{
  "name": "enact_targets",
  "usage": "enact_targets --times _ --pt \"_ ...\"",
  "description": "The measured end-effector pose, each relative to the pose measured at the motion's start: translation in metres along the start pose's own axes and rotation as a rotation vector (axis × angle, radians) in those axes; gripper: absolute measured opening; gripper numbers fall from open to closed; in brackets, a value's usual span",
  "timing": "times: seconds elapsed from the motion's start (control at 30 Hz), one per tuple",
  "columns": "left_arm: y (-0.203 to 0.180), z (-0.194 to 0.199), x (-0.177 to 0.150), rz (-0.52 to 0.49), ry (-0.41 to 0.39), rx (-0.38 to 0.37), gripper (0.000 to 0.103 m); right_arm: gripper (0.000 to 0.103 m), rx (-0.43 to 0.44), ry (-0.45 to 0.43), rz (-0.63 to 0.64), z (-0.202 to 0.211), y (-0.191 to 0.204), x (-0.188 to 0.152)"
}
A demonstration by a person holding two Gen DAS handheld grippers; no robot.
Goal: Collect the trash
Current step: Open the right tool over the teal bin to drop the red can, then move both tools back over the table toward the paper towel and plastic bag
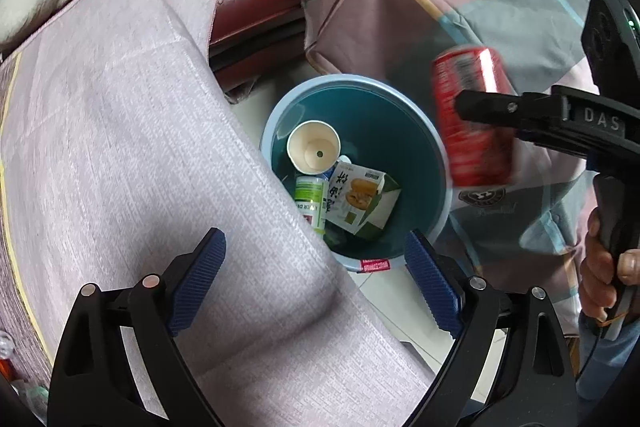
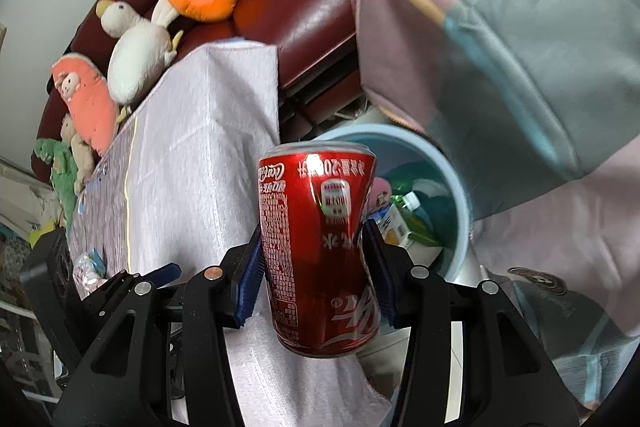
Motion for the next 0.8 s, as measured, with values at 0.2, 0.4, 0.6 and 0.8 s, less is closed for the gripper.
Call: enact_targets --times 0.2,0.4,0.6,0.8 --pt "0.010 0.004 -0.007 0.018 -0.005 -0.006 0.091 0.066 -0.022 0.008 0.030 -0.005 0.016 0.000" --pt "0.021 0.013 -0.016 0.037 -0.021 -0.021 0.091 0.074 -0.039 0.028 0.023 -0.008 0.023 -0.005" --pt "0.030 0.025 -0.026 0.056 -0.044 -0.034 0.091 0.077 -0.063 0.050 0.019 -0.008 0.033 -0.017" --pt "0.041 0.048 -0.045 0.077 -0.090 -0.049 0.091 0.078 -0.082 0.046 0.048 0.003 0.056 -0.036"
Point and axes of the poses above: each gripper's, at about its wrist camera, not at the fingertips, and z roughly against the way its jaws point, y to its left, x to its top, the point moved 2 cm from there along -z, roughly the way its jaws point, and after that the axes turned 10 degrees about y, right-handed, at the moved point
